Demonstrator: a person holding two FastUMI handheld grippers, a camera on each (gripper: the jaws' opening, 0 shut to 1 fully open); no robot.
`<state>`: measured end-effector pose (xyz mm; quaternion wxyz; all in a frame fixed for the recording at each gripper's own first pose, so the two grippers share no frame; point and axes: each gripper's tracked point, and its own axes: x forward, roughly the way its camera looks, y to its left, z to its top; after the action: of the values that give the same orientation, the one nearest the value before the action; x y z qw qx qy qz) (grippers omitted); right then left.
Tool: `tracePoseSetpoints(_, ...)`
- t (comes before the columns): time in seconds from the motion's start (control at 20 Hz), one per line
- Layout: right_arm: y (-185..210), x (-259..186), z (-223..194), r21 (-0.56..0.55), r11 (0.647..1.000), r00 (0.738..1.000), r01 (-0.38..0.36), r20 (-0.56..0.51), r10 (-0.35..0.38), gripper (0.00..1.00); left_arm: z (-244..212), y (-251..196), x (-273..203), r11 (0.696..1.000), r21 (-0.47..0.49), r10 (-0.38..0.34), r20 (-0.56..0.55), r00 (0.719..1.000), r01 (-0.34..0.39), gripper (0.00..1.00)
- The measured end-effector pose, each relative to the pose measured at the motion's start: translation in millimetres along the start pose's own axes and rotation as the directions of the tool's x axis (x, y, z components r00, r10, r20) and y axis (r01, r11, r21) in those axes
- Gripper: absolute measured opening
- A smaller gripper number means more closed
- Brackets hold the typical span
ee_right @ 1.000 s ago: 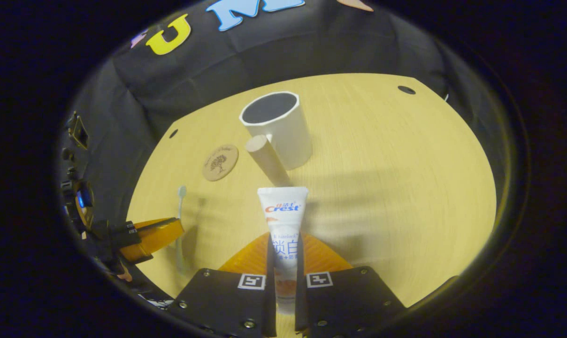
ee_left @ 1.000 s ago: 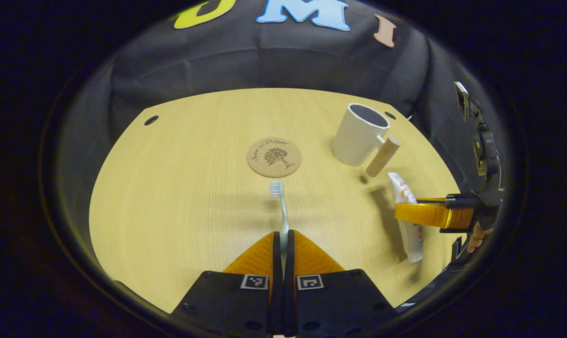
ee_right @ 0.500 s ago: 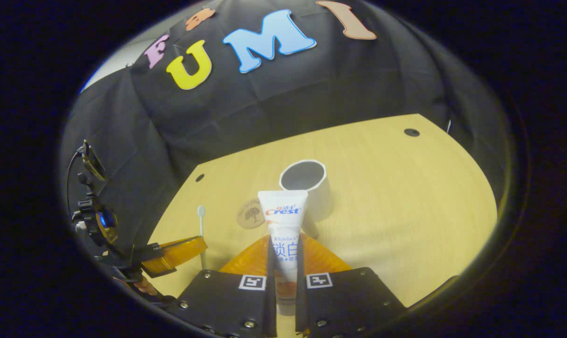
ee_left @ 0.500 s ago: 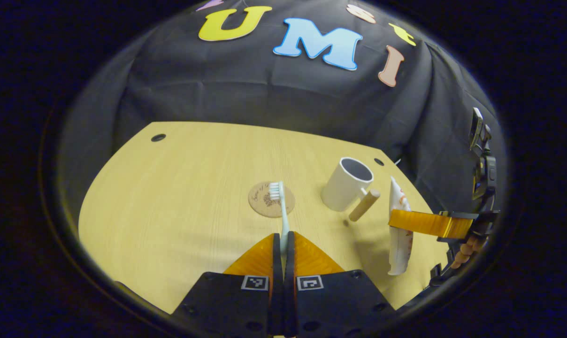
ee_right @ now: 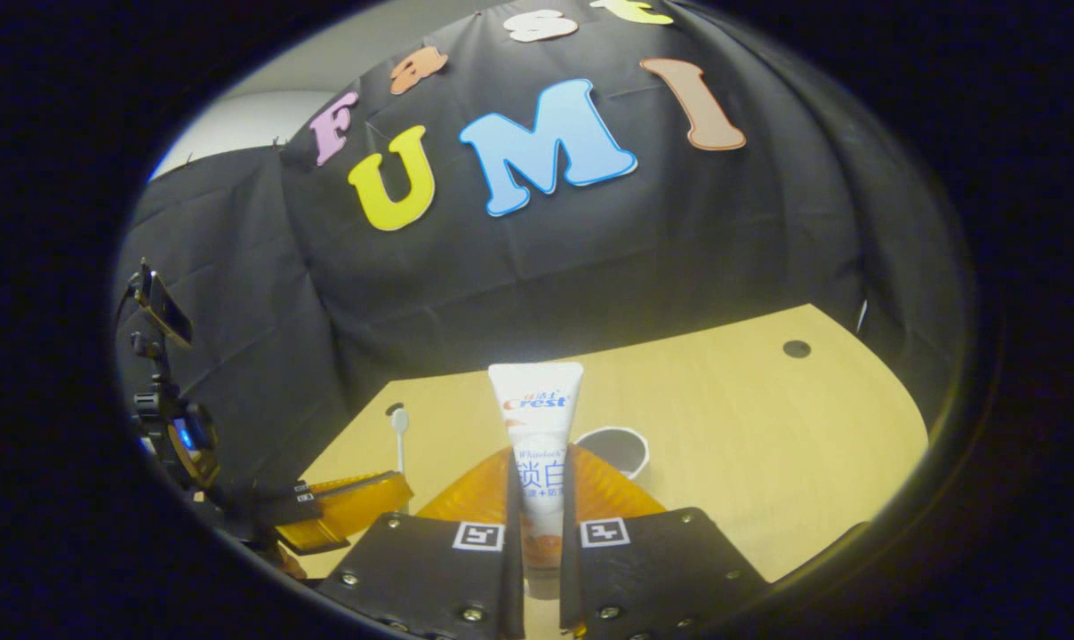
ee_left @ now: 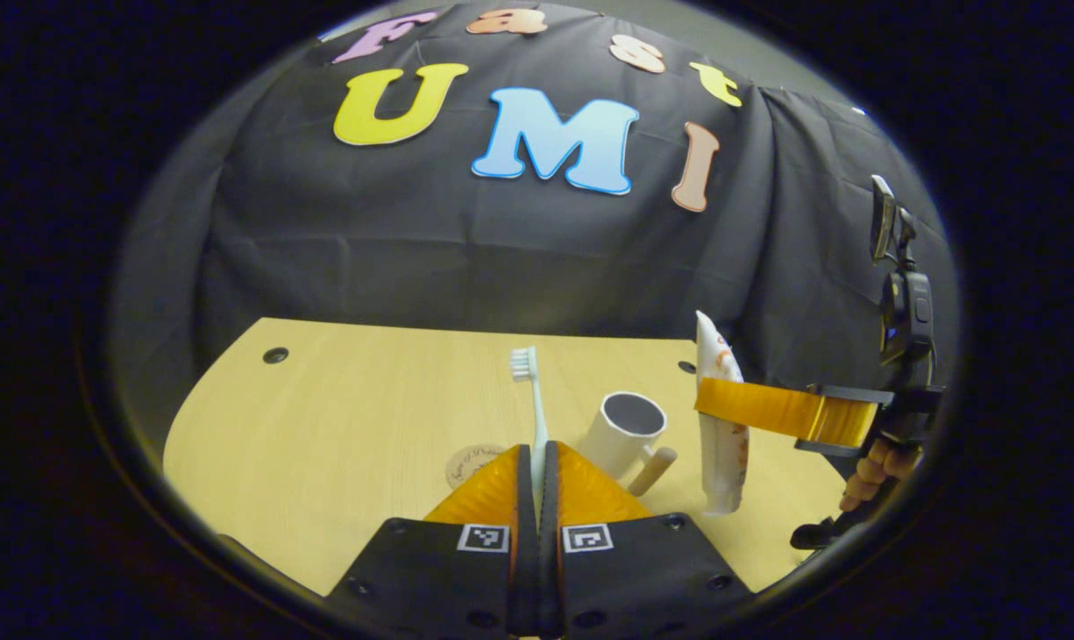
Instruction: Put the toothbrush and toothpaste on the desktop into the cup, then pick up the cup and place it on the coaster on the desktop.
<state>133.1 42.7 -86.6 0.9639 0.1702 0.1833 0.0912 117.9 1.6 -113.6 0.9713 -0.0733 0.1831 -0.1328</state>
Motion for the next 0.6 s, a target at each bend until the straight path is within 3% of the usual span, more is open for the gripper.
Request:
tracePoseSetpoints(0.35,-3.3,31.9,48.3,-0.007,1.0,0.989,0.018,0.148,-0.017,0.16,57.8,-11.2,17.5,0.999,0.025,-0.051,0.184,0.982,0.047,0.07)
tracePoseSetpoints(0.6,-18.5,50.4,73.7,-0.025,0.997,0.968,0.07,0.245,-0.062,0.16,72.4,-17.5,24.8,0.997,0.007,-0.07,0.234,0.97,0.07,0.07)
